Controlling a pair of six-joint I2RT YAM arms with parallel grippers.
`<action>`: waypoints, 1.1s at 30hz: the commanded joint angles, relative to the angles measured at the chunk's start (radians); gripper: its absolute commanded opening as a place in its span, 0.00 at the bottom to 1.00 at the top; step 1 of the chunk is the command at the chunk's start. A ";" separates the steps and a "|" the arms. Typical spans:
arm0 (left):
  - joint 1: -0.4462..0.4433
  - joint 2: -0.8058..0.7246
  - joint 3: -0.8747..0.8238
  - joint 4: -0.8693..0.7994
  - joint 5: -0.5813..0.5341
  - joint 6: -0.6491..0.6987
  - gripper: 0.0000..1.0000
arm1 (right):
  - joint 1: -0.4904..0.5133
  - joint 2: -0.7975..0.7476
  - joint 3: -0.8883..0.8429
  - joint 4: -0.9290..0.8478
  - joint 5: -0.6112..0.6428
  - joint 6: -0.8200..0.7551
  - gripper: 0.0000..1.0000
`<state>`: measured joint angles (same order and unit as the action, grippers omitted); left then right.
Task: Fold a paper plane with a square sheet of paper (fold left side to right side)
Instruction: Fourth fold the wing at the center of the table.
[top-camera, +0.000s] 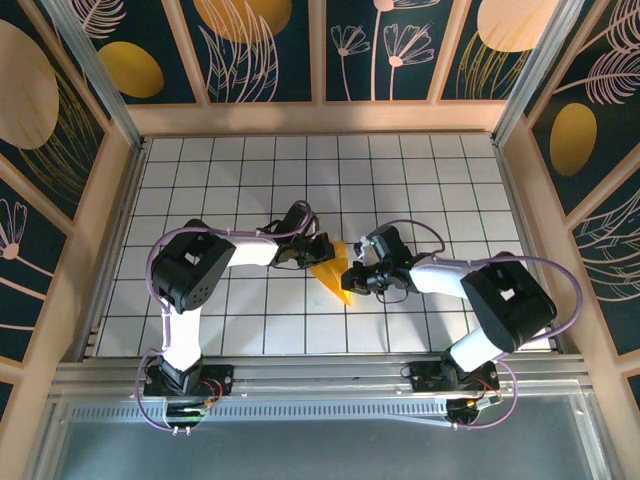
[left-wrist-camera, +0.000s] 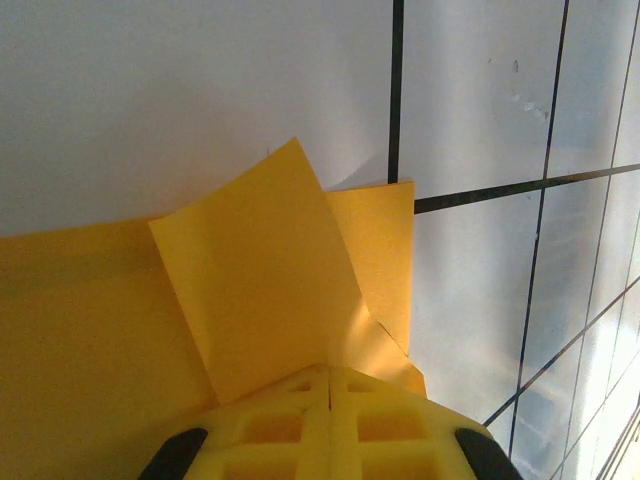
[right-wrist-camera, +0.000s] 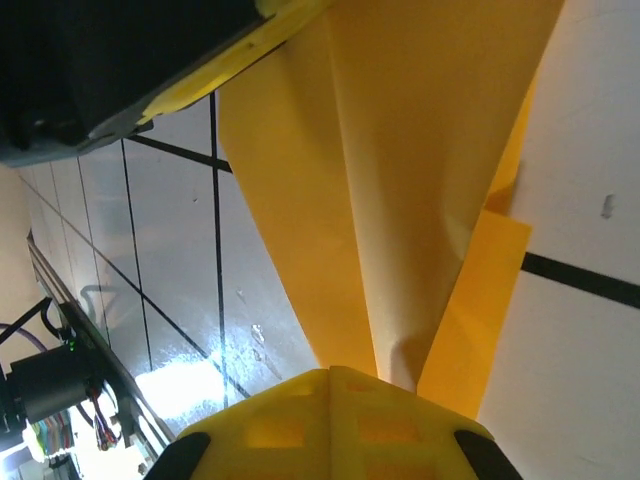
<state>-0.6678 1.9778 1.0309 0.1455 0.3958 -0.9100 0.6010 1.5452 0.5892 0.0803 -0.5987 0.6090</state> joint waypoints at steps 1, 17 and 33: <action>0.001 0.053 -0.028 -0.103 -0.077 -0.005 0.00 | -0.007 0.026 0.001 0.029 0.015 0.006 0.00; 0.002 0.053 -0.025 -0.104 -0.077 -0.004 0.00 | -0.005 0.062 -0.023 -0.008 0.011 -0.018 0.00; 0.002 0.050 -0.017 -0.104 -0.078 0.000 0.00 | -0.006 0.076 -0.031 -0.042 0.018 -0.034 0.00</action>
<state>-0.6678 1.9778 1.0309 0.1455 0.3954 -0.9100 0.6010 1.5974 0.5797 0.0875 -0.5987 0.6014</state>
